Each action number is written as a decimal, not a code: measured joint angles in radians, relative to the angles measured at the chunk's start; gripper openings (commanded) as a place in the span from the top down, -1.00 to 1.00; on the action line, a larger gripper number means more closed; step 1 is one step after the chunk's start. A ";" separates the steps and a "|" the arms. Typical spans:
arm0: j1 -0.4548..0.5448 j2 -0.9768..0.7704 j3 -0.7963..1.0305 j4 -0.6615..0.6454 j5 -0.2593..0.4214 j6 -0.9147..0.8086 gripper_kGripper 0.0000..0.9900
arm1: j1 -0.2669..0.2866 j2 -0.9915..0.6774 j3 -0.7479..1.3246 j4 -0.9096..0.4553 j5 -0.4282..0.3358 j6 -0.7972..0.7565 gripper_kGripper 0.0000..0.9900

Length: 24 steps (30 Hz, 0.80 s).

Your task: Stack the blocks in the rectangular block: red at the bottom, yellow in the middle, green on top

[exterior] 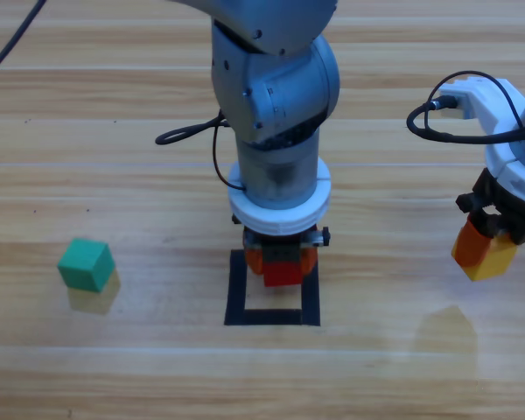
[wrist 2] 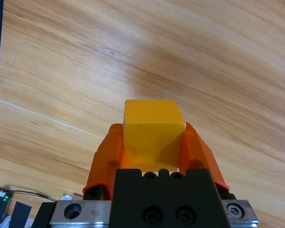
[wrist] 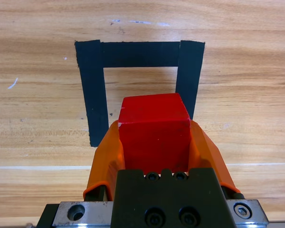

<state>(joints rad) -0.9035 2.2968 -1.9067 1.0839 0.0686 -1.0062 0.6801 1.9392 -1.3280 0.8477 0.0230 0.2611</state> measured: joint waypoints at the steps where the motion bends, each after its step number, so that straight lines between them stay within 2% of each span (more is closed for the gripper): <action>1: 0.000 0.000 0.000 -0.002 0.000 0.001 1.00 | 0.000 0.000 0.000 0.000 0.000 0.000 1.00; 24: 0.000 0.017 0.057 -0.039 0.014 0.034 1.00 | 0.000 0.000 0.000 0.000 0.000 -0.004 1.00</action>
<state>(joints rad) -0.9035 2.3137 -1.8498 1.0452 0.0830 -0.9721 0.6801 1.9394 -1.3280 0.8474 0.0229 0.2574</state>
